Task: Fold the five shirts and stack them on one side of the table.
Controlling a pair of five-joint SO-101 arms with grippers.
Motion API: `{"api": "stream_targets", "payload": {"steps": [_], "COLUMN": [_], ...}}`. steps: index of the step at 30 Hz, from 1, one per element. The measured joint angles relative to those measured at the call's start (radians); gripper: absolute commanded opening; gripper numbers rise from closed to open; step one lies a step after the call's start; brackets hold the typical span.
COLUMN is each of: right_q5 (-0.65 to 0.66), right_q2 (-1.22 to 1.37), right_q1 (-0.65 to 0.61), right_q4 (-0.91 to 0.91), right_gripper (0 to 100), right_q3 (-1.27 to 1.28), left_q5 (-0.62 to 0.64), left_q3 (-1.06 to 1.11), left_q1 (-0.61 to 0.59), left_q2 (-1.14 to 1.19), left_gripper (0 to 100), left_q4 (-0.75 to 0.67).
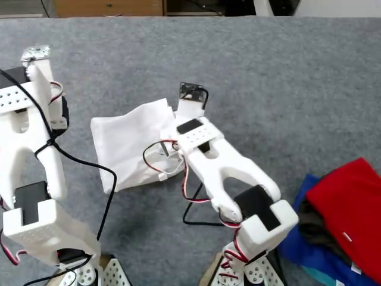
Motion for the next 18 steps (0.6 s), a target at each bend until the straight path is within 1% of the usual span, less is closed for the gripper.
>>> {"api": "stream_targets", "payload": {"steps": [5,9,14,18], "right_q5": [0.035,0.097,0.207,0.305], "right_q2": [-0.097,-0.198,-0.331,-0.437], "right_q1": [0.061,0.16,0.318,0.505], "right_q4": [0.032,0.074,0.241,0.348], "right_gripper": [0.4,0.4,0.4,0.4], "right_q3": [-0.002,-0.002,-0.02,-0.025], "left_q5": [-0.034,-0.064,-0.091,-0.101], "left_q3": [0.0,0.0,0.0,0.0], "left_q1": [-0.038,-0.069,-0.1,-0.106], "left_q2": [0.0,0.0,0.0,0.0], "left_gripper": [2,2,2,2], "left_q4": [0.0,0.0,0.0,0.0]}}
